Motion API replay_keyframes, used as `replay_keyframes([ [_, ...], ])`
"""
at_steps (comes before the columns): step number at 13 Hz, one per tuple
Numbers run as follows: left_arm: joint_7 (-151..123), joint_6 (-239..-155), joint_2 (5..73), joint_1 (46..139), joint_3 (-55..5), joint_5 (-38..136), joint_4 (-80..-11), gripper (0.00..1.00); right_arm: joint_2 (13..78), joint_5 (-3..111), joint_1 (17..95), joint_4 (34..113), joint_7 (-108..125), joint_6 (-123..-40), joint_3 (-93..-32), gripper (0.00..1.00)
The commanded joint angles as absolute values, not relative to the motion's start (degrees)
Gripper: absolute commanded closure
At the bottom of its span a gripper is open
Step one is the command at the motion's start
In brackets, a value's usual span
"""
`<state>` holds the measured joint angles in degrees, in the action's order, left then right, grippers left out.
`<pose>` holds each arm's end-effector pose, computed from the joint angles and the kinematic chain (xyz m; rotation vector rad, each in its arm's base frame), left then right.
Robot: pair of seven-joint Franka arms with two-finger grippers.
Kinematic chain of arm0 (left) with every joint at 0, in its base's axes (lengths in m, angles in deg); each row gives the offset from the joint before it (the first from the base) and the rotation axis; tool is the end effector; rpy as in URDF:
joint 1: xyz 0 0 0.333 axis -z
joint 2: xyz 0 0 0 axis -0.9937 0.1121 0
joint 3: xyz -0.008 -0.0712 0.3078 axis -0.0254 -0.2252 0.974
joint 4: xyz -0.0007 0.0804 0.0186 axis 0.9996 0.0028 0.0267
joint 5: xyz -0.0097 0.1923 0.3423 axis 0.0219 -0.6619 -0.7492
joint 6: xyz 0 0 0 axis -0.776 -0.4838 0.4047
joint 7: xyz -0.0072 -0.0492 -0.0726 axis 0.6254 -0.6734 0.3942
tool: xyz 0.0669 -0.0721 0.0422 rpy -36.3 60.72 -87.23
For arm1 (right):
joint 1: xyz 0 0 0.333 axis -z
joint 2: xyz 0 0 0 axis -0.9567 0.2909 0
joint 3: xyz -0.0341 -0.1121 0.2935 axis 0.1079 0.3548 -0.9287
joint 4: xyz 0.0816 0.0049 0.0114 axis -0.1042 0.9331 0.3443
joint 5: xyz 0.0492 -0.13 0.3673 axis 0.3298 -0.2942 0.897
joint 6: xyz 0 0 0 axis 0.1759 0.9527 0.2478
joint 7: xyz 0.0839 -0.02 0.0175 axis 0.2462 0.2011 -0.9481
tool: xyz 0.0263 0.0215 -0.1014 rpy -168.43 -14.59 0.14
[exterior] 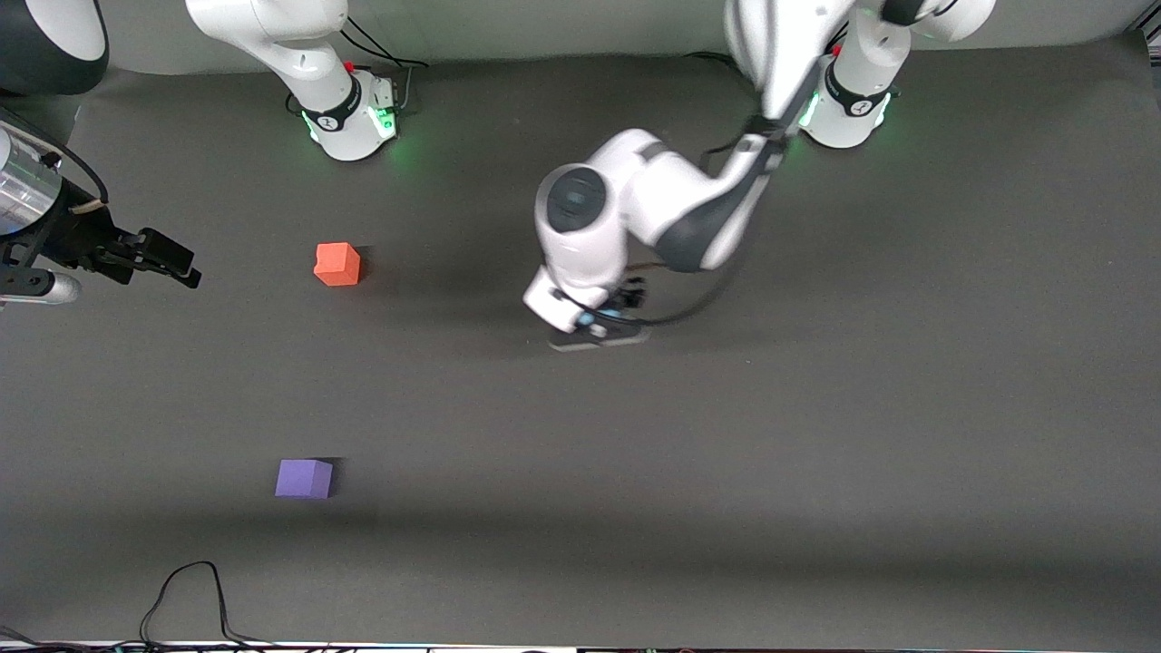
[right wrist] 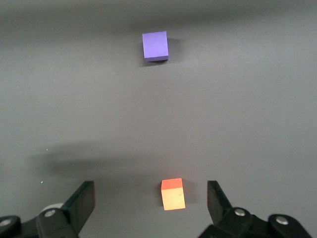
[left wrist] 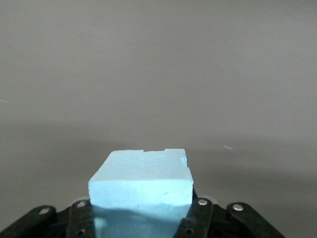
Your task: Place blue block between orange and purple blocks
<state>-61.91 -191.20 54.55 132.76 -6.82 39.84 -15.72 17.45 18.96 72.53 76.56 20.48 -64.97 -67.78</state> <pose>0.4863 -0.5637 0.3419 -3.1239 -0.1329 0.0144 0.5403 0.0041 0.5787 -3.1013 0.1911 -0.0292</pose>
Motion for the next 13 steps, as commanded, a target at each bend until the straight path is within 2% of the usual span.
replay_keyframes([
  [1,-65.4,-195.7,61.9,137.8,-5.3,38.7,-10.9,0.63,18.3,20.1,72.4,76.7,18.9,-65.2,-67.5,0.00],
  [4,-68.2,-202.0,67.3,139.4,-5.3,38.7,-10.9,0.63,18.8,20.1,71.9,76.7,18.9,-65.5,-67.5,0.00],
  [10,-68.2,-206.6,69.6,138.8,-5.5,38.7,-11.3,0.61,19.5,20.1,70.4,75.9,19.9,-65.8,-68.0,0.00],
  [11,-68.1,-206.9,69.7,138.8,-5.4,38.7,-11.5,0.51,20.0,20.1,70.3,75.7,19.9,-65.9,-68.1,0.00],
  [12,-67.9,-206.9,69.7,138.8,-5.4,38.7,-11.5,0.16,21.1,20.2,70.3,75.0,19.9,-65.9,-68.8,0.00],
  [13,-67.6,-206.9,69.6,138.8,-5.3,38.7,-11.5,0.01,21.5,20.2,70.3,74.4,20.0,-66.0,-70.1,0.00],
])
